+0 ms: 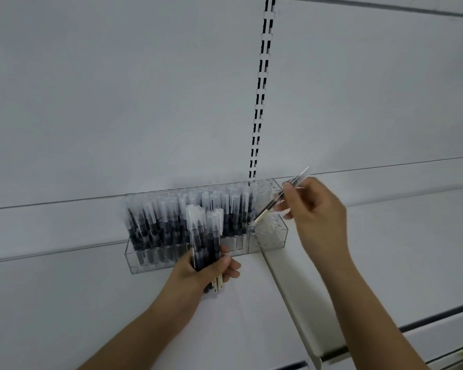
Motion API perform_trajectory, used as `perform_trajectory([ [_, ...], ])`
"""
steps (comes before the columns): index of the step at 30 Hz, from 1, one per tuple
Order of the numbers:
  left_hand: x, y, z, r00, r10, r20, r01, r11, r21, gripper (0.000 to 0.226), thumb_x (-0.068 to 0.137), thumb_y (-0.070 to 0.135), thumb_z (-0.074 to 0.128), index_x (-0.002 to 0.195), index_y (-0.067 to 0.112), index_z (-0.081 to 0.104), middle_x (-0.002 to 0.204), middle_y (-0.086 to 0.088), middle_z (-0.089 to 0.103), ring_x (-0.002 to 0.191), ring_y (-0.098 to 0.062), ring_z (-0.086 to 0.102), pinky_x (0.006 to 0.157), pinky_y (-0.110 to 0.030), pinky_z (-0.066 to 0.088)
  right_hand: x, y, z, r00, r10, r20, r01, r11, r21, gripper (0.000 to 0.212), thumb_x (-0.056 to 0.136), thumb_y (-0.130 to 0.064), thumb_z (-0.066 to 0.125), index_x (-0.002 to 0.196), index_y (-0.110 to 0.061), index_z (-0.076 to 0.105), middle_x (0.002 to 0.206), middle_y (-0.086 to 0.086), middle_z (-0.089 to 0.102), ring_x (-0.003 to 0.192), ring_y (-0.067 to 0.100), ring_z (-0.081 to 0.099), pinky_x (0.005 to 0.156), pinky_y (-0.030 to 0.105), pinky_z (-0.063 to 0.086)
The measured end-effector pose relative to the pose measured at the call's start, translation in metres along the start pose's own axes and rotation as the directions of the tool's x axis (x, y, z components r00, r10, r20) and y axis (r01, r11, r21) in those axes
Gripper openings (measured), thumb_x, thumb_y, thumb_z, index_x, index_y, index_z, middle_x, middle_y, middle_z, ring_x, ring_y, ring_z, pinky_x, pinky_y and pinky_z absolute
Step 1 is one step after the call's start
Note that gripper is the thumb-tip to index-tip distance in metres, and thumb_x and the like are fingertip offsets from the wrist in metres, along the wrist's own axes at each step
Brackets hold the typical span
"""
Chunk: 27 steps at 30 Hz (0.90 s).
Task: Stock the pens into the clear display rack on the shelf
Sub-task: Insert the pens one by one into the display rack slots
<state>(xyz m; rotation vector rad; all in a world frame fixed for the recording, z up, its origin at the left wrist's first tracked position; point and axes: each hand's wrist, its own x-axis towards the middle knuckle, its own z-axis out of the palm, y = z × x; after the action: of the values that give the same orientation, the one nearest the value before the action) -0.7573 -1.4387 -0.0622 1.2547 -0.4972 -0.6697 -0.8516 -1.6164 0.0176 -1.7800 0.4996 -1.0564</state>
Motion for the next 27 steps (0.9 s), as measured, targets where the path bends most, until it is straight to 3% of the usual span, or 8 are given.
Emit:
perform_trajectory([
  [4, 0.000, 0.000, 0.001, 1.000, -0.006, -0.009, 0.007, 1.000, 0.029, 0.025, 0.077, 0.018, 0.068, 0.099, 0.007, 0.066, 0.082, -0.013, 0.072, 0.076, -0.023, 0.068, 0.065, -0.031, 0.052, 0.009, 0.004, -0.002, 0.998, -0.017, 0.064, 0.024, 0.992, -0.125, 0.013, 0.097, -0.019, 0.060, 0.086, -0.012, 0.061, 0.077, -0.004, 0.073, 0.071, 0.005, 0.072, 0.076, 0.033, 0.058],
  [8, 0.000, 0.002, 0.003, 1.000, -0.012, -0.020, 0.014, 0.996, 0.084, 0.028, 0.076, 0.028, 0.068, 0.098, 0.011, 0.066, 0.080, -0.010, 0.071, 0.072, -0.021, 0.066, 0.058, -0.029, 0.049, 0.012, 0.012, 0.006, 0.988, -0.019, 0.153, 0.051, 0.976, -0.211, 0.013, 0.097, -0.018, 0.060, 0.086, -0.012, 0.060, 0.079, -0.004, 0.073, 0.069, -0.001, 0.070, 0.072, 0.022, 0.056],
  [11, -0.001, 0.003, 0.004, 1.000, -0.010, -0.017, 0.011, 0.995, 0.098, 0.030, 0.077, 0.029, 0.066, 0.100, 0.009, 0.065, 0.080, -0.010, 0.070, 0.072, -0.020, 0.065, 0.058, -0.027, 0.049, 0.015, 0.014, 0.010, 0.973, -0.027, 0.228, 0.091, 0.957, -0.274, 0.018, 0.097, -0.020, 0.060, 0.081, -0.013, 0.056, 0.078, -0.003, 0.071, 0.070, 0.001, 0.071, 0.074, 0.026, 0.058],
  [14, -0.002, 0.003, 0.004, 1.000, -0.010, -0.014, 0.011, 0.996, 0.083, 0.030, 0.077, 0.028, 0.066, 0.100, 0.008, 0.065, 0.079, -0.009, 0.070, 0.072, -0.019, 0.065, 0.059, -0.026, 0.050, 0.021, 0.021, 0.016, 0.939, -0.041, 0.341, 0.204, 0.865, -0.458, 0.021, 0.097, -0.026, 0.059, 0.081, -0.013, 0.058, 0.075, 0.000, 0.069, 0.072, 0.014, 0.070, 0.074, 0.038, 0.056],
  [19, -0.002, 0.004, 0.004, 1.000, -0.008, -0.017, 0.009, 0.997, 0.077, 0.030, 0.076, 0.027, 0.067, 0.099, 0.008, 0.065, 0.077, -0.009, 0.070, 0.071, -0.019, 0.065, 0.063, -0.028, 0.051, 0.026, 0.020, 0.031, 0.874, -0.064, 0.482, 0.393, 0.677, -0.622, 0.029, 0.101, -0.030, 0.050, 0.083, -0.009, 0.058, 0.078, 0.006, 0.068, 0.073, 0.023, 0.062, 0.069, 0.041, 0.051],
  [22, -0.003, 0.003, 0.005, 1.000, 0.000, -0.011, 0.001, 0.997, 0.082, 0.028, 0.077, 0.026, 0.067, 0.099, 0.009, 0.065, 0.076, -0.008, 0.069, 0.070, -0.019, 0.065, 0.064, -0.027, 0.052, 0.028, 0.019, 0.033, 0.864, -0.036, 0.502, 0.415, 0.615, -0.670, 0.027, 0.102, -0.028, 0.048, 0.087, -0.008, 0.059, 0.082, 0.008, 0.067, 0.078, 0.026, 0.061, 0.067, 0.037, 0.047],
  [27, -0.003, 0.003, 0.005, 1.000, 0.020, -0.004, -0.020, 0.993, 0.121, 0.029, 0.077, 0.026, 0.068, 0.099, 0.008, 0.064, 0.077, -0.007, 0.070, 0.070, -0.018, 0.065, 0.063, -0.024, 0.051, 0.022, 0.034, 0.028, 0.887, 0.029, 0.462, 0.372, 0.547, -0.750, 0.036, 0.100, -0.036, 0.052, 0.077, -0.010, 0.061, 0.067, 0.001, 0.056, 0.066, 0.019, 0.053, 0.049, 0.028, 0.029],
])
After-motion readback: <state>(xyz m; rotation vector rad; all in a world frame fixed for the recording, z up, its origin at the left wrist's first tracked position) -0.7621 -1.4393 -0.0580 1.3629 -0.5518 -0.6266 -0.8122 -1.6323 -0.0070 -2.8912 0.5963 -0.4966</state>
